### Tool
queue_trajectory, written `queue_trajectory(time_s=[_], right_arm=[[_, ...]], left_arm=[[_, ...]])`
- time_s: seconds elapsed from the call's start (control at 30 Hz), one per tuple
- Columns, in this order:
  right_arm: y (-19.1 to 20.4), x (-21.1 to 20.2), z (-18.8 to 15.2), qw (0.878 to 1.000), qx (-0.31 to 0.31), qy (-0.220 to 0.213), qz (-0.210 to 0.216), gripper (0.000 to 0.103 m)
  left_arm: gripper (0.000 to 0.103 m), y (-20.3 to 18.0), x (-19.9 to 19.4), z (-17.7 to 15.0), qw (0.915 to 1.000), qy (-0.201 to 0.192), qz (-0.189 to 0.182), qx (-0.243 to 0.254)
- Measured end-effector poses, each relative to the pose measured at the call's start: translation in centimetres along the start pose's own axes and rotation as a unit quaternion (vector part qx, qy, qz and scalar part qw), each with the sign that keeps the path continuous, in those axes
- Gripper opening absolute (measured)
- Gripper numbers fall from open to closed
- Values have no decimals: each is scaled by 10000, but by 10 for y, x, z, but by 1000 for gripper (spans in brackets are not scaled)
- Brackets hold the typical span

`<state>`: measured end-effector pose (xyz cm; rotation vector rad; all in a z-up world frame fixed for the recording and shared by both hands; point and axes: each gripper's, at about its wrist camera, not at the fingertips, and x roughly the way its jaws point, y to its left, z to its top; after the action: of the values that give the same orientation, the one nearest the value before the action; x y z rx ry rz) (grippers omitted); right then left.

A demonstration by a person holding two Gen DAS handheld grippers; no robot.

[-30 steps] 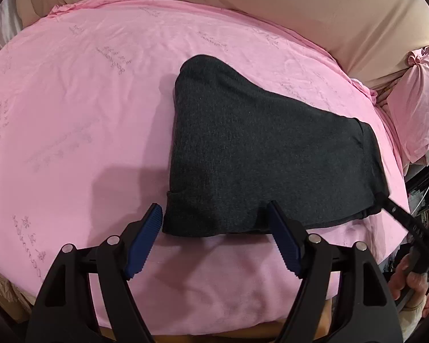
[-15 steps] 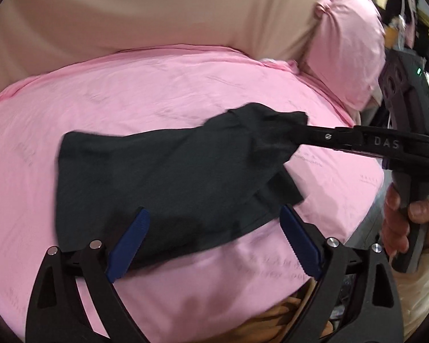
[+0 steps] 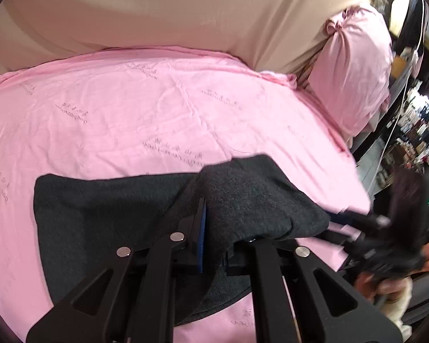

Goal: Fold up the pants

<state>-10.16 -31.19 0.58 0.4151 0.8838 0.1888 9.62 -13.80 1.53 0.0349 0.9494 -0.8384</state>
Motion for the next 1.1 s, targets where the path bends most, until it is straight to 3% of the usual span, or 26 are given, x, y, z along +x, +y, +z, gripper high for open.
queue_trajectory(time_s=[0.13,0.17,0.2,0.23,0.3,0.37,0.47,0.5,0.53,0.6,0.7,0.77,0.8,0.87,0.9,0.97,1.03,1.1], right_arm=[[0,40,-2,9993,-160,280,-189,47],[0,47,0,9991,-188,328,-202,43],[1,53,4,9988,-222,404,-181,14],[4,52,7,9987,-274,390,-203,5],[14,31,12,9984,-528,41,-202,5],[10,22,9,9987,-494,-40,-143,5],[-14,52,-6,9935,-380,547,-927,19],[-20,46,-7,9968,-35,387,-699,28],[-17,38,-4,9984,107,239,-510,27],[4,21,5,9992,-177,-175,-308,27],[33,30,20,9976,-553,-121,410,27],[37,63,30,9957,-759,168,513,26],[29,87,36,9964,-726,368,255,23],[2,106,53,9977,-452,337,-363,11],[-10,101,61,9994,-186,158,-225,0],[-28,96,71,9997,138,-167,64,0],[-35,112,64,9995,84,219,-189,0],[-44,104,53,9992,304,114,-241,0]], left_arm=[[7,2,-3,10,9995,69,-274,-114],[7,2,-4,11,9995,58,-289,-114],[7,0,-12,9,9995,39,-280,-101],[7,0,-14,10,9995,14,-276,-125],[7,1,-19,12,9994,-39,-287,-177],[7,3,-23,16,9994,-122,-267,-197],[7,10,-19,22,9989,-112,-306,-327],[7,11,-14,23,9986,-59,-362,-369],[7,11,-11,24,9987,-32,-354,-377],[7,10,-8,23,9992,-43,-218,-336],[7,8,-10,21,9991,-37,-285,-325],[7,6,-12,22,9991,-61,-268,-331],[7,5,-13,23,9991,-67,-262,-319],[7,2,-14,22,9992,-67,-237,-306],[7,1,-14,20,9993,-47,-264,-279],[8,-3,-8,16,9995,20,-254,-200],[8,-10,8,7,9993,223,-282,-128],[8,-20,27,-10,9984,464,-323,-29]])
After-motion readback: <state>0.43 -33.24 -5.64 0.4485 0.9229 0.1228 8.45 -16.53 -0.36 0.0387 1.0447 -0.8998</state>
